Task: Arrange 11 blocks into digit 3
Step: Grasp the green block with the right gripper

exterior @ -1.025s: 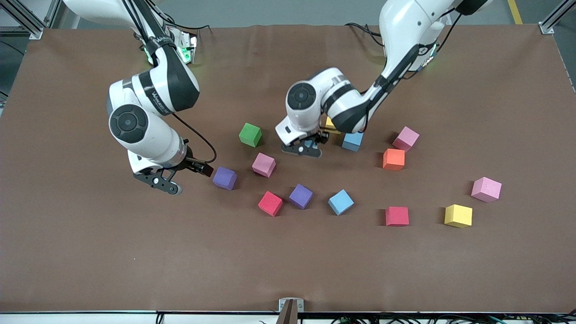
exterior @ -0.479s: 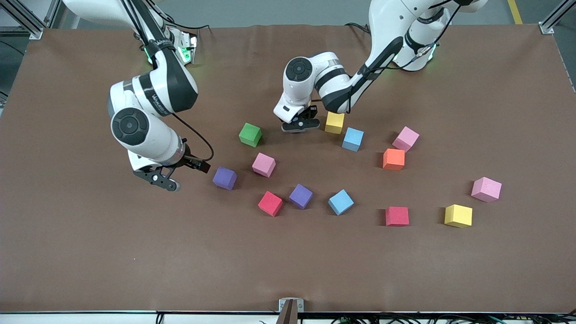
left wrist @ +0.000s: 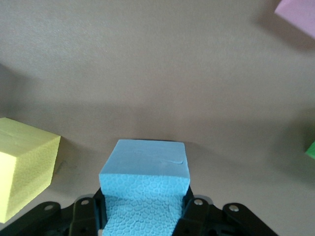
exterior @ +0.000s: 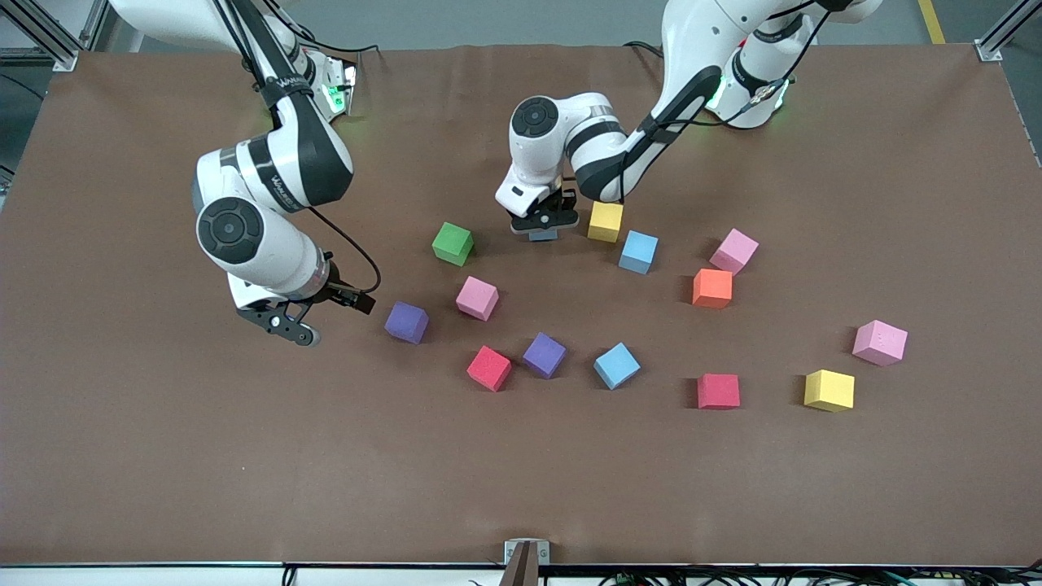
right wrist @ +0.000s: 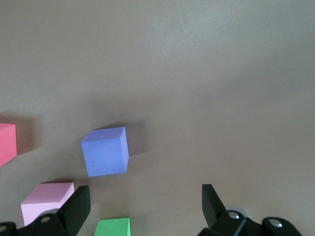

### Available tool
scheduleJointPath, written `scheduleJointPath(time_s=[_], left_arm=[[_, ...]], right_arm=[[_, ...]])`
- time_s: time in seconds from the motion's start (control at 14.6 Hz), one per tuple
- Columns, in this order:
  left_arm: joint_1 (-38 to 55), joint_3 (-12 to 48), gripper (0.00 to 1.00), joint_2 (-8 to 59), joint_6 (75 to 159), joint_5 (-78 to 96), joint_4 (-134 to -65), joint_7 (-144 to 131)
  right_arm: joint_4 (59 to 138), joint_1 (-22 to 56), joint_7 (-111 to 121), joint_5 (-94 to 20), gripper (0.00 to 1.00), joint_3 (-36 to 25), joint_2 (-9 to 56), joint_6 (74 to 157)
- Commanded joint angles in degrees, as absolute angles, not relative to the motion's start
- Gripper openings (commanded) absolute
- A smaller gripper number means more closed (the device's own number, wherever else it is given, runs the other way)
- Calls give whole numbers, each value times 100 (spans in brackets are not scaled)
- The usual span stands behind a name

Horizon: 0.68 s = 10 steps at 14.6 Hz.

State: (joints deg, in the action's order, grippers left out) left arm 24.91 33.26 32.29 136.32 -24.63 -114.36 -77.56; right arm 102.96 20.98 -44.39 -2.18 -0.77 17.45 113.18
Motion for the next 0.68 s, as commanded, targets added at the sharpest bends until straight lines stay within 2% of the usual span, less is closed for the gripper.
scheduleJointPath(time_s=[0.0,0.62], left_arm=[[2593,3331,31,3340,13755,-2733,-11461,-7849],[2637,3516,32,3410,13904,-2804,-11478,-7717]], right_arm=[[10714,2083,-4412,-211,100,-35,1424,11487],[10740,2241,-4482,-220,100,-35,1459,11636]])
